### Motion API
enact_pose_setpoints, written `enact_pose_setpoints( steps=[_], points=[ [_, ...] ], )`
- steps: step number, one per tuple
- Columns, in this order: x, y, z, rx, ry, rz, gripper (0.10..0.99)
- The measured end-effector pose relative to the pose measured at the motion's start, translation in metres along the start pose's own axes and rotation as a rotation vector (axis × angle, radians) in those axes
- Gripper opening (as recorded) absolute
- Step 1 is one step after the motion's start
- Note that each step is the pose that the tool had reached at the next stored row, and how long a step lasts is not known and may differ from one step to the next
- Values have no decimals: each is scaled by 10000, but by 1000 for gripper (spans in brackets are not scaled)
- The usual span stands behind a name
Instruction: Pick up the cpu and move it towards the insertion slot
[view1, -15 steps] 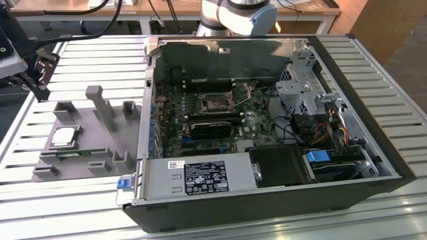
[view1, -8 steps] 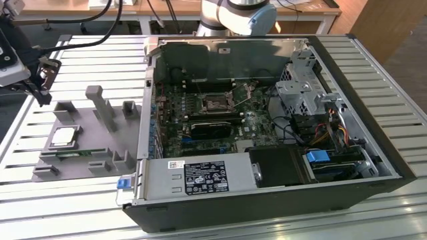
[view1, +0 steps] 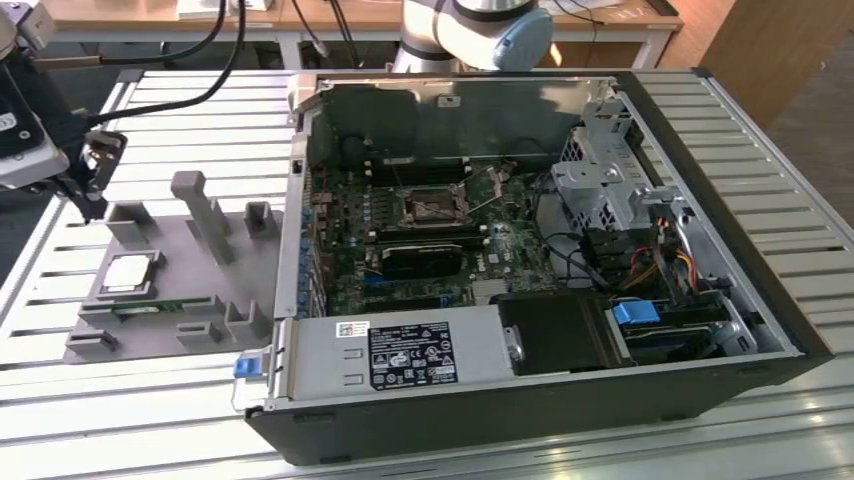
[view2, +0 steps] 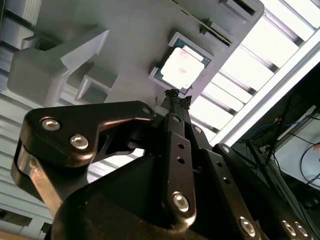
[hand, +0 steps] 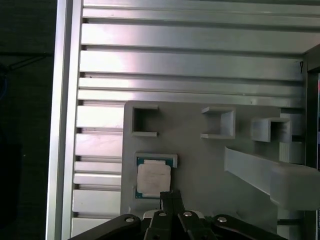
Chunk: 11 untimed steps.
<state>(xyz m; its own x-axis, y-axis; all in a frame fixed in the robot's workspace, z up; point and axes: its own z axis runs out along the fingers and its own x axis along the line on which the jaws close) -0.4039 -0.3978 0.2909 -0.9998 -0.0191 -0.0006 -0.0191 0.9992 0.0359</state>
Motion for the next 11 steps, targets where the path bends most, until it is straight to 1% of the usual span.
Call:
enact_pose_setpoints(
  steps=[11],
  points=[
    [54,-8,198,0,0,1,102]
  ],
)
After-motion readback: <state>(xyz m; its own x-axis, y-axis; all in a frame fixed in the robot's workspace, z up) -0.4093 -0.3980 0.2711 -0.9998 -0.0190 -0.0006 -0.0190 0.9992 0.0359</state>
